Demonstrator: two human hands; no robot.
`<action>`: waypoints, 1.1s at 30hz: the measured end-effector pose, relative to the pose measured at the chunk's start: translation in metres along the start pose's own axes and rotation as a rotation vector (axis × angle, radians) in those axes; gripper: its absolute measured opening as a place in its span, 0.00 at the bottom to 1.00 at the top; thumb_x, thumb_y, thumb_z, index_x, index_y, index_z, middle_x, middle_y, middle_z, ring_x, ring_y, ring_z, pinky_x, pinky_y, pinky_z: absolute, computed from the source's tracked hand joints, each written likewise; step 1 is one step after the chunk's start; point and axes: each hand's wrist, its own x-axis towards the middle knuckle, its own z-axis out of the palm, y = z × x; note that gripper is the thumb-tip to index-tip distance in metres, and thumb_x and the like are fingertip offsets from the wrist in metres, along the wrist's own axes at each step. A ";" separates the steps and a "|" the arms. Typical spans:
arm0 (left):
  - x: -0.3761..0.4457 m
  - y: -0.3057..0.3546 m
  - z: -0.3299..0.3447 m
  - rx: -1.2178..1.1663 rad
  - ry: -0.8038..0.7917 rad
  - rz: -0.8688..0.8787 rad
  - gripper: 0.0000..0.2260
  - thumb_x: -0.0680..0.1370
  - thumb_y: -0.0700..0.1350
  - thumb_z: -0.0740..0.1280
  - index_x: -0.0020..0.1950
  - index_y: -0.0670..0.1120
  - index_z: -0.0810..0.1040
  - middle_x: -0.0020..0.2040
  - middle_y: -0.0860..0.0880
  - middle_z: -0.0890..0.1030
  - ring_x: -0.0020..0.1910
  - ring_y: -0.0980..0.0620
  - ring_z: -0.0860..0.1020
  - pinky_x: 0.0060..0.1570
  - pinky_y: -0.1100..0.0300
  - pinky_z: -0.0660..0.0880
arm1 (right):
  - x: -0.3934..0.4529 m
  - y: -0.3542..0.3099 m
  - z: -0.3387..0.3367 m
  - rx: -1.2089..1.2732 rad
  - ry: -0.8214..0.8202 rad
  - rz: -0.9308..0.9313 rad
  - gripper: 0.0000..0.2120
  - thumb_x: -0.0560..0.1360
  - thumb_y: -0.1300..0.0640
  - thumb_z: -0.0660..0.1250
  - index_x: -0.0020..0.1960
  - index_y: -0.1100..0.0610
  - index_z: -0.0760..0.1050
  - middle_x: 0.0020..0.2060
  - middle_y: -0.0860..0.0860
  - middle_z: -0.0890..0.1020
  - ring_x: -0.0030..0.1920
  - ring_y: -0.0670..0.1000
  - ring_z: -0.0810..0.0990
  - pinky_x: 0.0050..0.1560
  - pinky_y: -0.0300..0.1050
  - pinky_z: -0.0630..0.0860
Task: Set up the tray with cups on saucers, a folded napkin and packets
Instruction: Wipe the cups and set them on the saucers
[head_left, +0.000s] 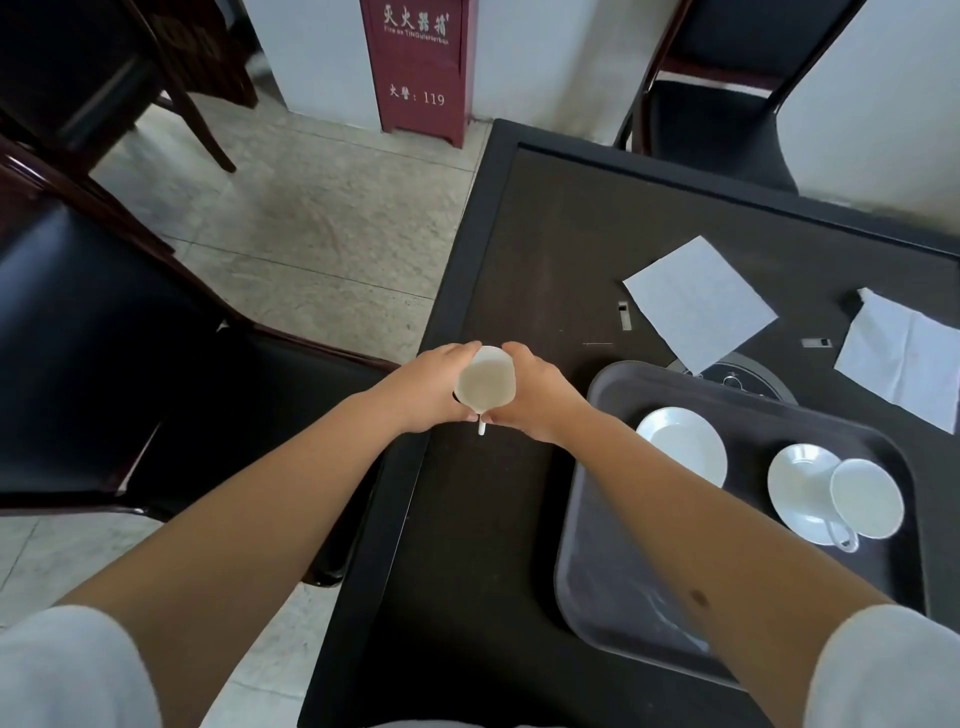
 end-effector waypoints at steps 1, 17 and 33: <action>-0.002 0.001 0.001 -0.006 0.011 0.004 0.44 0.69 0.51 0.77 0.78 0.50 0.56 0.75 0.49 0.65 0.71 0.48 0.66 0.67 0.52 0.65 | -0.002 0.001 0.000 0.020 0.016 -0.008 0.43 0.63 0.49 0.80 0.71 0.51 0.61 0.60 0.48 0.74 0.58 0.52 0.74 0.49 0.43 0.71; -0.065 0.071 0.026 0.003 0.144 0.034 0.45 0.69 0.55 0.77 0.78 0.53 0.54 0.76 0.51 0.63 0.71 0.49 0.66 0.64 0.51 0.67 | -0.102 0.016 -0.022 0.098 0.142 -0.093 0.42 0.62 0.47 0.80 0.70 0.49 0.63 0.56 0.43 0.75 0.56 0.49 0.76 0.49 0.41 0.70; -0.087 0.190 0.087 0.003 0.139 0.113 0.45 0.68 0.57 0.77 0.78 0.54 0.56 0.75 0.52 0.64 0.70 0.49 0.67 0.62 0.51 0.69 | -0.223 0.091 -0.066 0.128 0.248 -0.073 0.36 0.65 0.53 0.79 0.69 0.53 0.67 0.58 0.48 0.76 0.56 0.51 0.75 0.51 0.46 0.73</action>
